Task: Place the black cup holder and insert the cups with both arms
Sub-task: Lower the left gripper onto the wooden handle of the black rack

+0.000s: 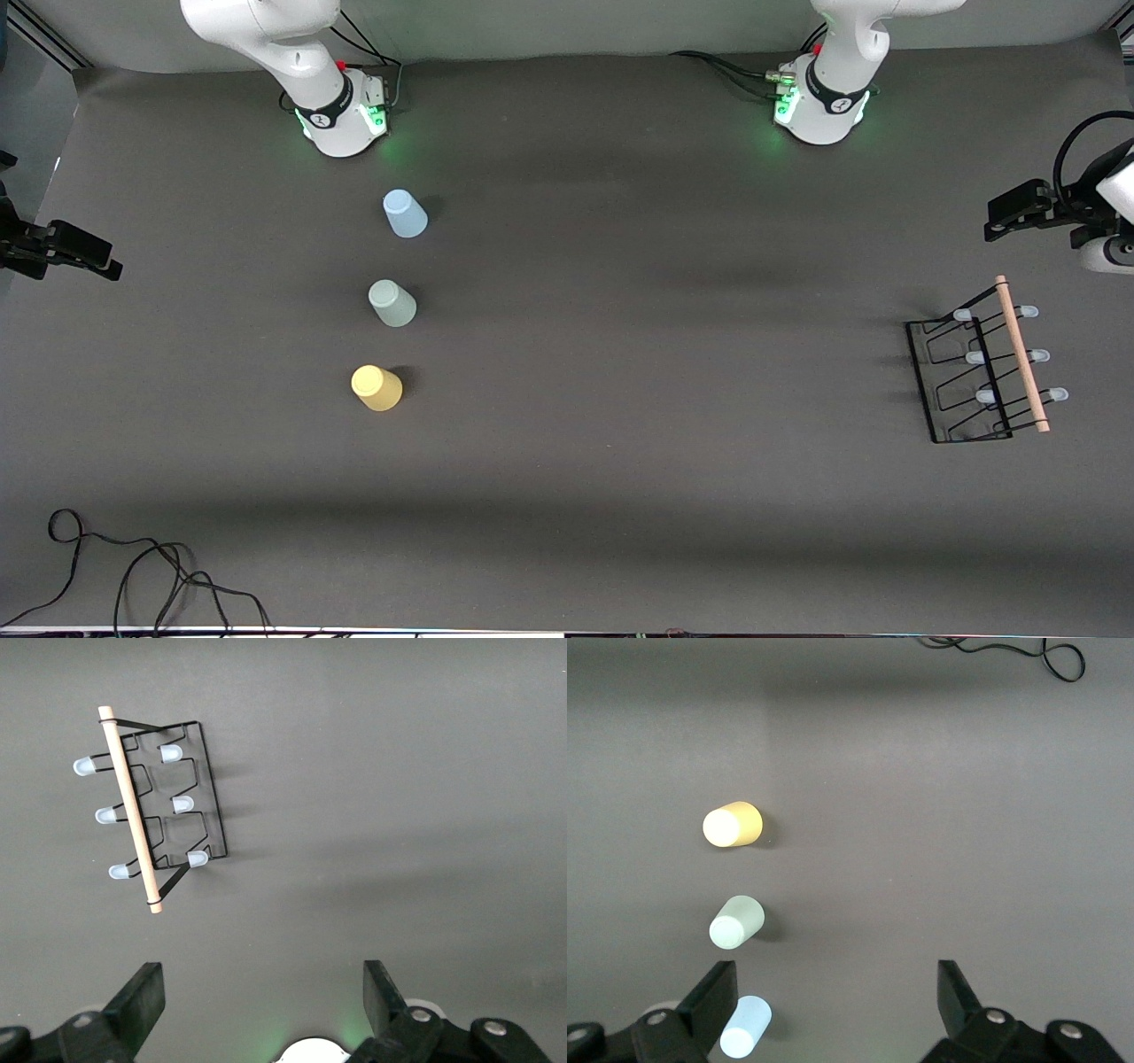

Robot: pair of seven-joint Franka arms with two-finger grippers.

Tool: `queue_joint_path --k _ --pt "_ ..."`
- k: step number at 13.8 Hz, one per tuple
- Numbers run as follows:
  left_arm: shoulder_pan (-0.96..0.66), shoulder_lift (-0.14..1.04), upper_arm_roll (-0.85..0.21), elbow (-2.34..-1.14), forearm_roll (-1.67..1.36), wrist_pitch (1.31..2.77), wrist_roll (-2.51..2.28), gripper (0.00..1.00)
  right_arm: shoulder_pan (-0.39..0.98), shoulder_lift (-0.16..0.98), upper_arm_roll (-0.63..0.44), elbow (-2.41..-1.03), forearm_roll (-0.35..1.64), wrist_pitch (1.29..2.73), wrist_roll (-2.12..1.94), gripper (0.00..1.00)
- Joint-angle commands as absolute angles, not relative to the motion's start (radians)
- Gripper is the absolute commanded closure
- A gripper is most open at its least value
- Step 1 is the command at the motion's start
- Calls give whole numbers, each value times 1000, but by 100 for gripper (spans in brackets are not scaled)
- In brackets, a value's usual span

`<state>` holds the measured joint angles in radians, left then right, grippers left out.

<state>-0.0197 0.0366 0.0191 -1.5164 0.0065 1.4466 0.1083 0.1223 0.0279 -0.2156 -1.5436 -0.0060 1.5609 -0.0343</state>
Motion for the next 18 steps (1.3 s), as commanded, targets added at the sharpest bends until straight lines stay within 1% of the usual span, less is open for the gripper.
queue_joint_path --k 1,4,7,11,14,15,18 --pt "-11 28 48 -1592 21 1529 97 0 114 37 -210 -1520 -15 1543 -29 0" --pt "27 37 48 -1655 23 1617 107 0 114 37 -210 -1522 -15 1543 -29 0" --pt "44 35 49 -1808 79 1750 109 0 115 32 -210 -1529 -15 1542 -29 0" --pt "101 32 51 -2020 138 2023 129 0 115 32 -210 -1529 -15 1528 -31 0" --pt "145 47 51 -2169 140 2263 144 0 114 31 -210 -1531 -15 1528 -32 0" --pt "162 72 51 -2184 138 2307 176 0 115 32 -210 -1529 -15 1528 -32 0" --pt "209 113 51 -2181 138 2353 244 0 112 32 -212 -1529 -15 1528 -34 0"
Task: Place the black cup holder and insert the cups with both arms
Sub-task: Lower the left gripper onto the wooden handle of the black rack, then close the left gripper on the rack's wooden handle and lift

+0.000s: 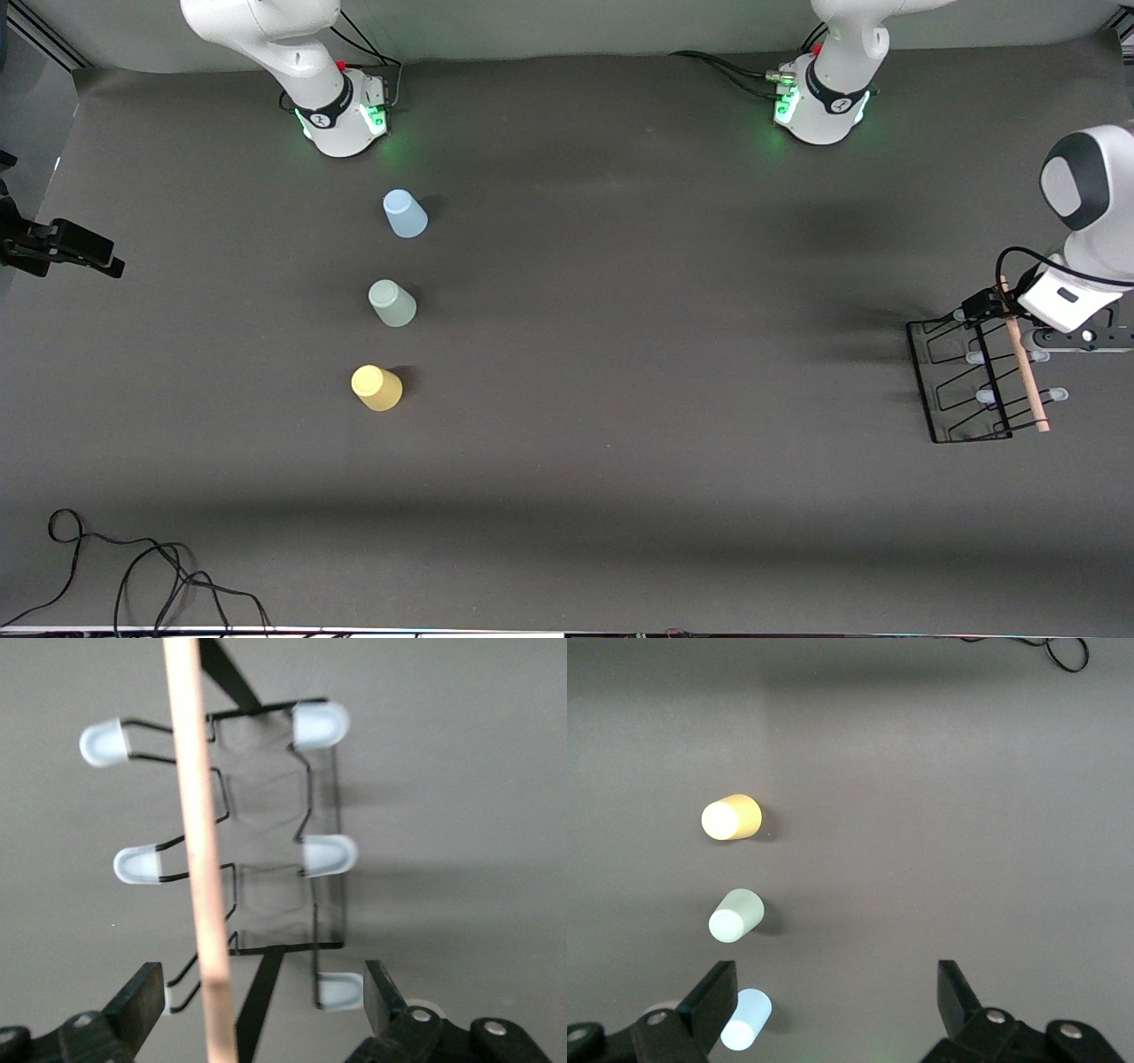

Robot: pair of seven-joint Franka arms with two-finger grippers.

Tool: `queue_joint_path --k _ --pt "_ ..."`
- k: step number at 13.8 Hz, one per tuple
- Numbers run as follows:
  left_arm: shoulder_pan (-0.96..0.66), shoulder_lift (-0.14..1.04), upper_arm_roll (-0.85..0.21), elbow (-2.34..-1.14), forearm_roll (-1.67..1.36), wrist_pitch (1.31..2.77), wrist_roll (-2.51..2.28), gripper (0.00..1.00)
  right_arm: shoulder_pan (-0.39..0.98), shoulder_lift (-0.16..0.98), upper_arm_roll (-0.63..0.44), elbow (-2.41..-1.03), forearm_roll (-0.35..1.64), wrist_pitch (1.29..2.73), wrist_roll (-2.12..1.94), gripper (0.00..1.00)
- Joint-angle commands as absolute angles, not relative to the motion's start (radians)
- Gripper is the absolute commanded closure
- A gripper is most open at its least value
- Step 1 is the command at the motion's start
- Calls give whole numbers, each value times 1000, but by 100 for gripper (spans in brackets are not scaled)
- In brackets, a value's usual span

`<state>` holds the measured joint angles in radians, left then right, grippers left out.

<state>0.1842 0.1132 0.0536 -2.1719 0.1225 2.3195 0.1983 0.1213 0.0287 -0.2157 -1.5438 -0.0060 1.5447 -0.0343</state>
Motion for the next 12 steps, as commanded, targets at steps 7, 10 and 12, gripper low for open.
queue_joint_path --k 7,10,12 --pt "226 153 51 -2169 132 2355 255 99 113 34 -212 -1529 -15 1528 -34 0" --pt "216 150 48 -2120 132 2315 255 100 112 35 -212 -1529 -15 1528 -34 0" --pt "210 138 43 -2073 130 2225 249 100 113 34 -212 -1529 -15 1528 -32 0"
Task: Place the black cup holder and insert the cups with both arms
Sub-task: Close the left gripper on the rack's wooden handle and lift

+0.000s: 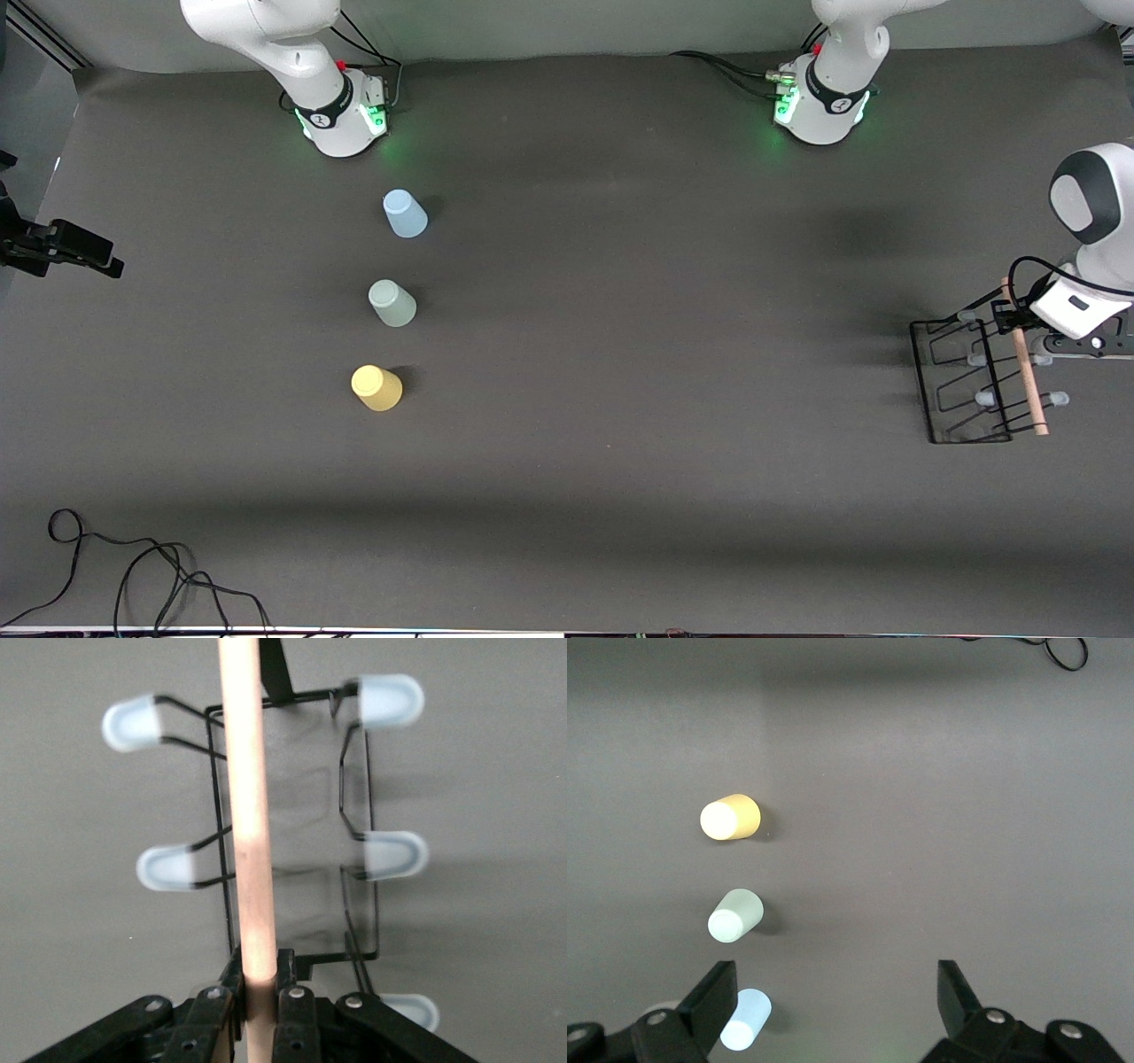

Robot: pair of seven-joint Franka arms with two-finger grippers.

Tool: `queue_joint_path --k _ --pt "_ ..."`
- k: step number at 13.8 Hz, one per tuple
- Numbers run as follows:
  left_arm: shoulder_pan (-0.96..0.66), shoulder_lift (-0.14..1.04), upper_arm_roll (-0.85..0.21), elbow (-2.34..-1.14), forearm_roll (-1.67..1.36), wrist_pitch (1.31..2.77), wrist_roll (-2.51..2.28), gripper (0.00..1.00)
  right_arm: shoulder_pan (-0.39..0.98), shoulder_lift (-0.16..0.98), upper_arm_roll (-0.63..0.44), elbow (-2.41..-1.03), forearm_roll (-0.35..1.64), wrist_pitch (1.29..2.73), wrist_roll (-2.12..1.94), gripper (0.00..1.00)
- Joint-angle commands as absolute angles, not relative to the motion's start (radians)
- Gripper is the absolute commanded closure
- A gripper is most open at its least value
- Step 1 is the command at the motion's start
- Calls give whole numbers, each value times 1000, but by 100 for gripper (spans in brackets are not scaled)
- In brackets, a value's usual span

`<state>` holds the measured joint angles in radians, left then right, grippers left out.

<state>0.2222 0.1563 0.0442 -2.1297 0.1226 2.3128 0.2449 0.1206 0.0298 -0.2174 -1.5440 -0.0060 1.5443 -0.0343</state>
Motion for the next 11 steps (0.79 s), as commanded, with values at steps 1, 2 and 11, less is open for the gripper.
queue_joint_path --k 1,2,11 --pt "207 126 40 -2045 129 2168 244 100 114 35 -212 -1529 -15 1528 -32 0" --pt "193 111 25 -2027 123 2123 239 100 112 35 -212 -1529 -15 1528 -34 0" --pt "-122 -2 14 -2026 -5 2037 -61 100 114 34 -224 -1531 -15 1528 -43 0"
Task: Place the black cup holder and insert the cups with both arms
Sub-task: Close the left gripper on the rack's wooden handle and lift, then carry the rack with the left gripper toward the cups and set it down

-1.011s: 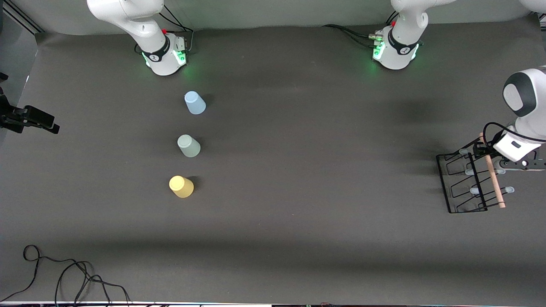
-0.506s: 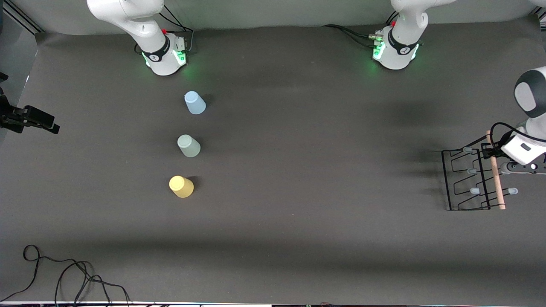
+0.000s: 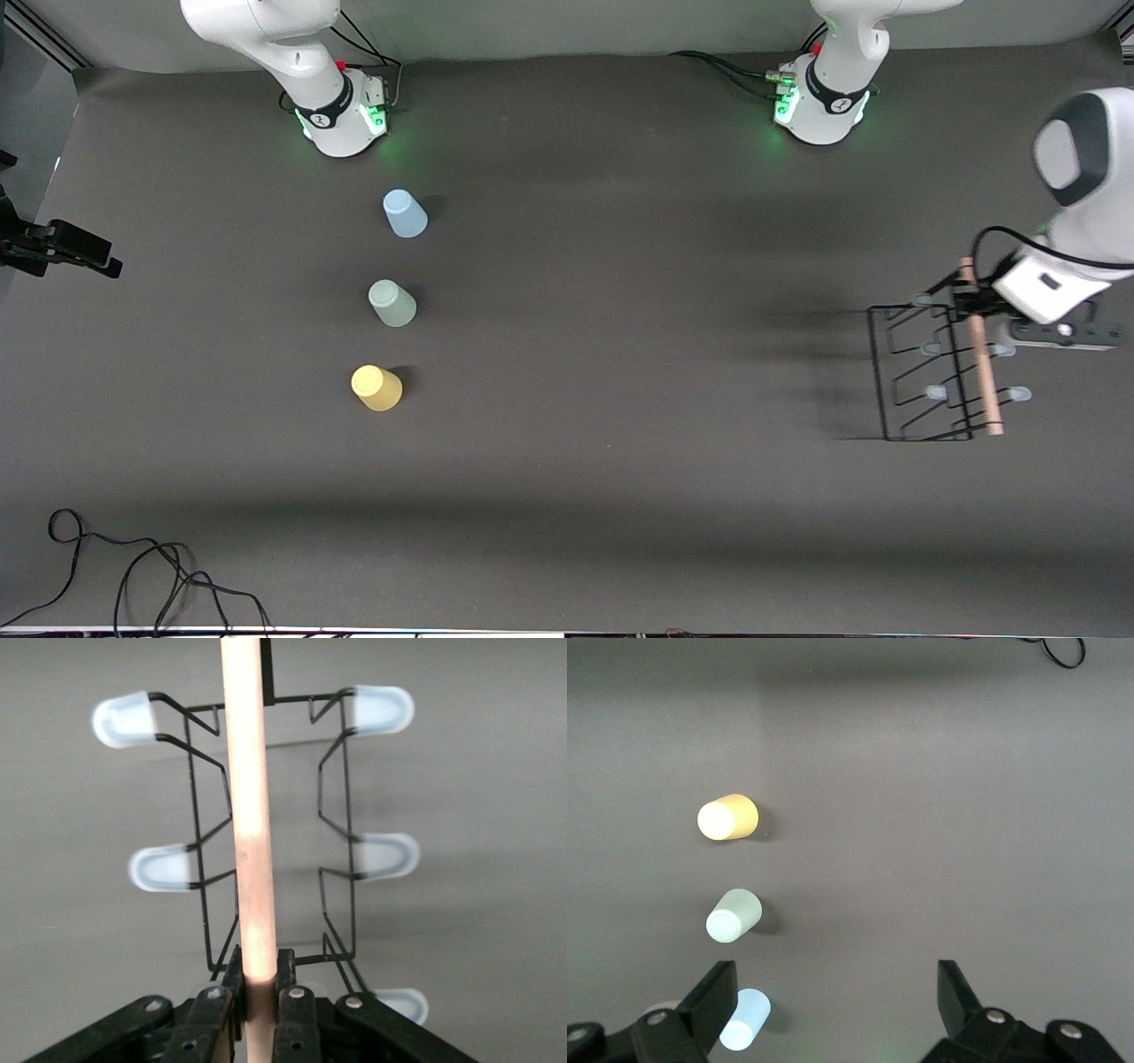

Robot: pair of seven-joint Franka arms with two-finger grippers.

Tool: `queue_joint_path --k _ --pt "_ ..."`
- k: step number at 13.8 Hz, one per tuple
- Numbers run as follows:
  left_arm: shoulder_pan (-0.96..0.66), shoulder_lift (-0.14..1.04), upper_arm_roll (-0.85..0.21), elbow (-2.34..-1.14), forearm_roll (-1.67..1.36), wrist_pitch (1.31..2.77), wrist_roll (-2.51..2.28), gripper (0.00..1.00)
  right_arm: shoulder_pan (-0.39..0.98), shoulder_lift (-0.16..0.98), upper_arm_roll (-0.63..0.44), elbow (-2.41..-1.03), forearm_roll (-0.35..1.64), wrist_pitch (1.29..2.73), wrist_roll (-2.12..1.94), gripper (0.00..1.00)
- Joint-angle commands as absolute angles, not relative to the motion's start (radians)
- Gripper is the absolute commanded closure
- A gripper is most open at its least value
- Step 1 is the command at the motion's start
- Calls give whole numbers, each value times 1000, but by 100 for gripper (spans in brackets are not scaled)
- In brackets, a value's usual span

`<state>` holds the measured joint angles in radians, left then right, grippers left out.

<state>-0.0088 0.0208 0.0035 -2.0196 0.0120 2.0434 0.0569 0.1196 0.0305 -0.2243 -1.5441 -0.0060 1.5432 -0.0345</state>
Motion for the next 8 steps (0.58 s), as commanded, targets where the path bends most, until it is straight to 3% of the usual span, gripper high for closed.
queue_joint_path --k 1,4,8 --pt "-194 6 5 -2025 -5 2051 -162 100 112 34 -227 -1531 -15 1528 -44 0" --pt "-398 34 2 -2006 -6 2089 -384 100 112 35 -233 -1531 -15 1528 -55 0" --pt "-693 144 2 -1979 9 2244 -752 100 112 37 -236 -1531 -15 1528 -54 0"
